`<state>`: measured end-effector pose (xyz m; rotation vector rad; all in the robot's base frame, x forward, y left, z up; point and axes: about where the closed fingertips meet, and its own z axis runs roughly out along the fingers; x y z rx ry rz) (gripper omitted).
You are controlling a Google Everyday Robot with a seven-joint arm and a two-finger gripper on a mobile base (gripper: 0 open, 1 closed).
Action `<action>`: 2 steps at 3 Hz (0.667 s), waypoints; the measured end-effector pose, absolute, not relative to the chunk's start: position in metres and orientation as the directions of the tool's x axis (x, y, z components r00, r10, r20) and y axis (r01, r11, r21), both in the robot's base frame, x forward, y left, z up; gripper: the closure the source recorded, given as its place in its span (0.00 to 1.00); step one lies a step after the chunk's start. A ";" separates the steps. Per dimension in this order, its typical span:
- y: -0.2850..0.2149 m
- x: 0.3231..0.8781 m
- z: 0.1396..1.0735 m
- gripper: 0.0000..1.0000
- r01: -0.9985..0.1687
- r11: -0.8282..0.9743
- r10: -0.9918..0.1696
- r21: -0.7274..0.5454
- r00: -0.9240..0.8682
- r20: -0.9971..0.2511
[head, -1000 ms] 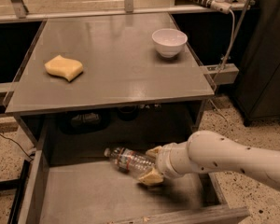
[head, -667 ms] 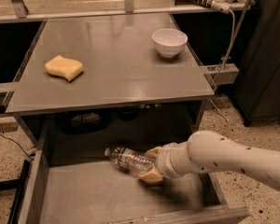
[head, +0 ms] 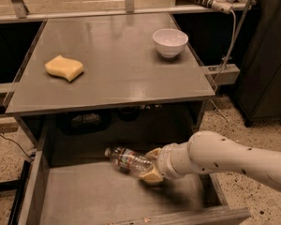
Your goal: Pick water bottle from top drawer and place on counter
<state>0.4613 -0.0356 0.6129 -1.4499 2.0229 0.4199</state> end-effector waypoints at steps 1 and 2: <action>-0.035 0.457 0.619 1.00 -0.936 0.337 -0.746 -0.099 -0.202 -0.634; -0.037 0.448 0.645 1.00 -0.943 0.304 -0.764 -0.135 -0.157 -0.625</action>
Offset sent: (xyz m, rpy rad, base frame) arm -0.0242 -0.0053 0.0679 -0.0512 -0.0804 0.0888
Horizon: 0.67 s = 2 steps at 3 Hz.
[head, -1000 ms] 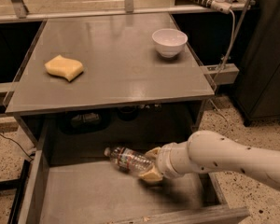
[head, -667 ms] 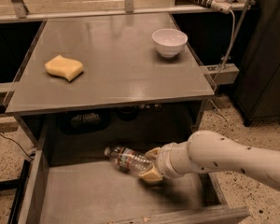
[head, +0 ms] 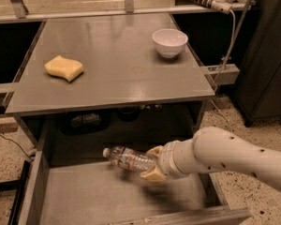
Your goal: Pick water bottle from top drawer and place on counter
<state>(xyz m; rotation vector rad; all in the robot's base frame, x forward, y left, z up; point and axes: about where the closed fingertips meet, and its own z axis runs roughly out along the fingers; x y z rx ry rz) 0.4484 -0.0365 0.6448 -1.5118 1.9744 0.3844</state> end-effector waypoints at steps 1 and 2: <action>-0.041 0.442 0.684 1.00 -0.943 0.276 -0.768 -0.187 -0.100 -0.633; -0.054 0.442 0.727 1.00 -0.936 0.253 -0.768 -0.244 -0.041 -0.640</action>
Offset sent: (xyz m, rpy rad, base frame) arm -0.0048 -0.0343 0.1364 0.0113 -0.1903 0.0854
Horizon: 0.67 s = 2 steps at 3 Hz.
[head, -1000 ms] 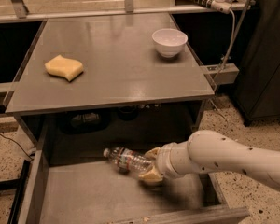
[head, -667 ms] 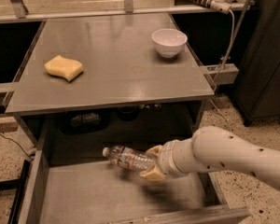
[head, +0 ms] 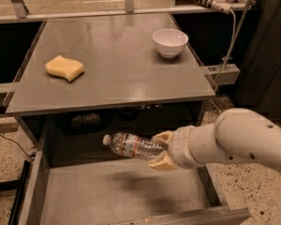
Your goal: Pick water bottle from top drawer and place on counter
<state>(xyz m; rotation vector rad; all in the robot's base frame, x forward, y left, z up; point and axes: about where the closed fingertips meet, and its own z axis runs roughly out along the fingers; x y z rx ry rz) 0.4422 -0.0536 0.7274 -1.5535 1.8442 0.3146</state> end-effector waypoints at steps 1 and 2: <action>-0.073 0.450 0.778 1.00 -0.922 0.245 -0.774 -0.301 0.001 -0.633; -0.114 0.486 0.861 1.00 -0.889 0.254 -0.770 -0.381 0.053 -0.636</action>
Offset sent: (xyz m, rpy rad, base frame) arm 0.0483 -0.0772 0.1573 -0.0088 -0.1725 -0.0142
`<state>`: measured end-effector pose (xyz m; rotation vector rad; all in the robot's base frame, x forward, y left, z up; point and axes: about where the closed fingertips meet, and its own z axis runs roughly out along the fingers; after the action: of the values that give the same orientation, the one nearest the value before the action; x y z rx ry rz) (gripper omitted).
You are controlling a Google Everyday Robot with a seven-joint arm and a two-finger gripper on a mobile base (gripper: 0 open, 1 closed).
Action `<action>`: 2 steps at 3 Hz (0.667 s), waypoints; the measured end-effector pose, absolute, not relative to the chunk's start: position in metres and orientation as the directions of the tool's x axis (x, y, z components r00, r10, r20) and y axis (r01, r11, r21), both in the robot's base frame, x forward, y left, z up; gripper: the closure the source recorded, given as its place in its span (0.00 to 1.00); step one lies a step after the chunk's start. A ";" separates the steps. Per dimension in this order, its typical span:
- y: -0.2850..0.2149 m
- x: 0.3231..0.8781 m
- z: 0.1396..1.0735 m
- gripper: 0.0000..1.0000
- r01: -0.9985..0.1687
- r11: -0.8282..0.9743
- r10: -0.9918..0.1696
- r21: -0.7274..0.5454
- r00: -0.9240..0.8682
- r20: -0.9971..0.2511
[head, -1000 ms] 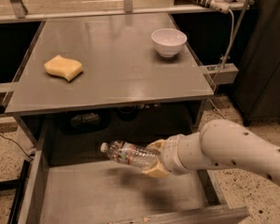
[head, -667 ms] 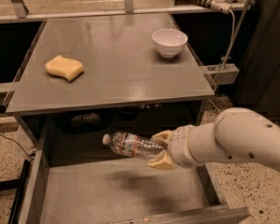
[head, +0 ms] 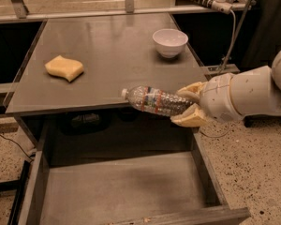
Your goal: Pick water bottle from top drawer and place on counter
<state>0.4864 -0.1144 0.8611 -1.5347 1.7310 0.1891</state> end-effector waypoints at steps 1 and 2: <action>-0.114 0.486 0.861 1.00 -0.889 0.254 -0.770 -0.382 0.054 -0.636; -0.111 0.496 0.868 1.00 -0.878 0.252 -0.770 -0.407 0.074 -0.634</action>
Offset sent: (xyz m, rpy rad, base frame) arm 0.0242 0.0049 0.0133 0.0058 -0.0613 -0.0010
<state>0.4963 -0.1107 0.8682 -1.5321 1.7065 0.1670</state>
